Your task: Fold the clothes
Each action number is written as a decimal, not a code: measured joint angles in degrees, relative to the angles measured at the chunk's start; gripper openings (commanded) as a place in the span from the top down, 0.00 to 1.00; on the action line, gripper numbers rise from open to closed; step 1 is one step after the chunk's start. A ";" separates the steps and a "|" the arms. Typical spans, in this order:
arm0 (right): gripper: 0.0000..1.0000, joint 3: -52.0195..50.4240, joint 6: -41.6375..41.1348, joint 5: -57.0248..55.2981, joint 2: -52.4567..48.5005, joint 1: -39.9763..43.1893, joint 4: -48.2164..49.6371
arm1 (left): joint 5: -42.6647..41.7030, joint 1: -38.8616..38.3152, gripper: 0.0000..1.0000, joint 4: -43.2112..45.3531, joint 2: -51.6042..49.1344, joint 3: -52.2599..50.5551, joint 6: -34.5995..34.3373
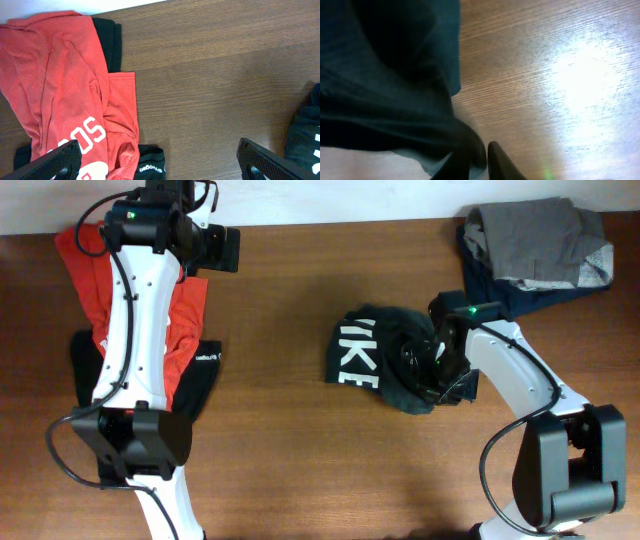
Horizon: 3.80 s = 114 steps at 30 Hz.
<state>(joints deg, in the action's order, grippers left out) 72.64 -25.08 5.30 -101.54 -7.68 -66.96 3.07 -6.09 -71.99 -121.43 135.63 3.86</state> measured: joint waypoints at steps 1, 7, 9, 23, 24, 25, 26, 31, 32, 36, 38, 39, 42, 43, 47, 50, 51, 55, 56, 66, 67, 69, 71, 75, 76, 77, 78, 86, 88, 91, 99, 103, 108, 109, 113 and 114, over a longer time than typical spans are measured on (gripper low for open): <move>0.68 1.09 1.27 0.94 0.02 0.02 -0.35 | 0.00 0.00 0.01 0.04 0.00 0.00 0.00; 0.48 7.78 7.91 3.43 2.40 0.04 0.02 | 0.00 0.00 0.01 0.22 0.00 0.00 0.00; 0.46 9.09 10.23 3.67 3.54 0.04 2.12 | 0.00 0.00 0.01 0.22 0.00 0.00 0.00; 0.40 10.27 18.64 5.22 -3.82 1.77 13.49 | 0.00 0.00 0.01 0.24 0.00 0.00 0.00; 0.40 10.27 19.28 5.86 -4.09 2.27 14.45 | 0.00 0.00 0.01 0.26 0.00 0.00 0.00; 0.40 10.27 19.63 6.36 -4.13 2.60 15.23 | 0.00 0.00 0.01 0.26 0.00 0.00 0.00; 0.40 10.29 19.91 6.88 -4.13 2.84 15.98 | 0.00 0.00 0.01 0.26 0.00 0.00 0.00; 0.46 10.29 20.20 8.39 -4.15 3.15 18.40 | 0.00 0.00 0.01 0.26 0.00 0.00 0.00; 0.47 10.29 20.20 8.44 -4.17 3.15 18.86 | 0.00 0.00 0.01 0.31 0.00 0.00 0.00; 0.51 10.29 22.71 8.81 -4.37 3.13 19.17 | 0.00 0.00 0.01 0.55 0.00 0.00 0.00; 0.51 10.29 25.29 8.90 -4.94 3.08 18.80 | 0.00 0.00 0.01 1.31 0.00 0.00 0.00; 0.51 10.29 26.82 9.01 -5.35 3.08 18.75 | 0.00 0.00 0.01 1.60 0.00 0.00 0.00; 0.51 10.29 30.84 9.07 -6.58 3.08 18.82 | 0.00 0.00 0.01 1.79 0.00 0.00 0.00; 0.54 10.29 31.69 9.18 -6.82 3.08 18.99 | 0.00 0.00 0.01 1.84 0.00 0.00 0.00; 0.96 10.27 35.69 9.22 -8.17 3.08 23.23 | 0.00 0.00 0.01 1.99 0.00 0.00 0.00; 0.96 10.29 35.89 9.20 -8.98 3.10 26.40 | 0.00 0.00 0.01 1.95 0.00 0.00 0.00; 0.96 10.29 36.00 9.20 -9.09 3.13 27.23 | 0.00 0.00 0.01 1.95 0.00 0.00 0.00; 0.96 12.17 35.71 9.25 -9.18 4.79 28.72 | 0.00 0.00 0.01 1.95 0.00 0.00 0.00; 0.96 12.81 35.50 9.25 -9.18 5.46 29.44 | 0.00 0.00 0.01 1.95 0.00 0.00 0.00; 0.19 14.62 26.77 7.63 -9.22 13.07 23.65 | 0.00 0.00 0.01 1.88 0.00 0.00 0.00; 0.18 14.62 26.12 7.69 -9.22 13.05 21.88 | 0.00 0.00 0.01 1.77 0.00 0.00 0.00; 0.18 14.73 24.09 8.33 -9.27 12.94 17.73 | 0.00 0.00 0.01 1.66 0.00 0.00 0.00; 0.20 14.78 23.02 11.89 -9.27 12.96 13.25 | 0.00 0.00 0.01 1.62 0.00 0.00 0.00; 0.24 14.78 22.01 21.64 -9.31 12.83 10.29 | 0.00 0.00 0.01 1.64 0.00 0.00 0.00; 0.25 14.78 21.97 23.21 -9.31 12.79 10.38 | 0.00 0.00 0.01 1.64 0.00 0.00 0.00; 0.27 14.78 21.99 24.20 -9.31 12.72 10.58 | 0.00 0.00 0.01 1.64 0.00 0.00 0.00; 0.28 14.78 21.88 25.03 -9.31 12.68 11.06 | 0.00 0.00 0.01 1.64 0.00 0.00 0.00; 0.38 14.78 21.86 24.70 -7.78 11.98 12.31 | 0.00 0.00 0.01 1.64 0.00 0.00 0.66; 0.44 14.78 21.84 22.16 -6.19 10.60 12.31 | 0.00 0.00 0.01 1.64 0.00 0.00 1.07; 0.47 14.78 21.33 20.13 -5.33 8.28 12.31 | 0.00 0.00 0.01 1.66 0.00 0.00 1.07; 0.82 14.78 12.72 10.91 -6.19 -0.46 12.33 | 0.00 0.00 0.01 1.66 0.00 0.00 1.07; 0.96 14.78 8.81 7.67 -7.50 -1.18 11.69 | 0.00 0.00 0.01 1.66 0.00 0.00 1.07; 0.96 14.80 5.99 4.52 -7.48 1.79 3.58 | 0.00 0.00 0.01 1.64 0.00 0.00 1.75; 0.96 14.62 5.79 3.93 -7.48 2.91 3.10 | 0.00 0.00 0.01 1.64 0.00 0.00 2.19; 0.55 13.31 6.01 3.61 -7.48 4.48 2.95 | 0.00 0.00 0.01 1.66 0.00 0.00 2.58; 0.47 13.20 6.99 4.24 -7.48 4.68 2.80 | 0.02 0.00 0.01 1.66 0.00 0.00 2.60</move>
<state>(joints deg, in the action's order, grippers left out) 85.84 -18.09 9.54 -109.01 -3.01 -64.16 3.09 -6.09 -70.32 -121.43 135.63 6.46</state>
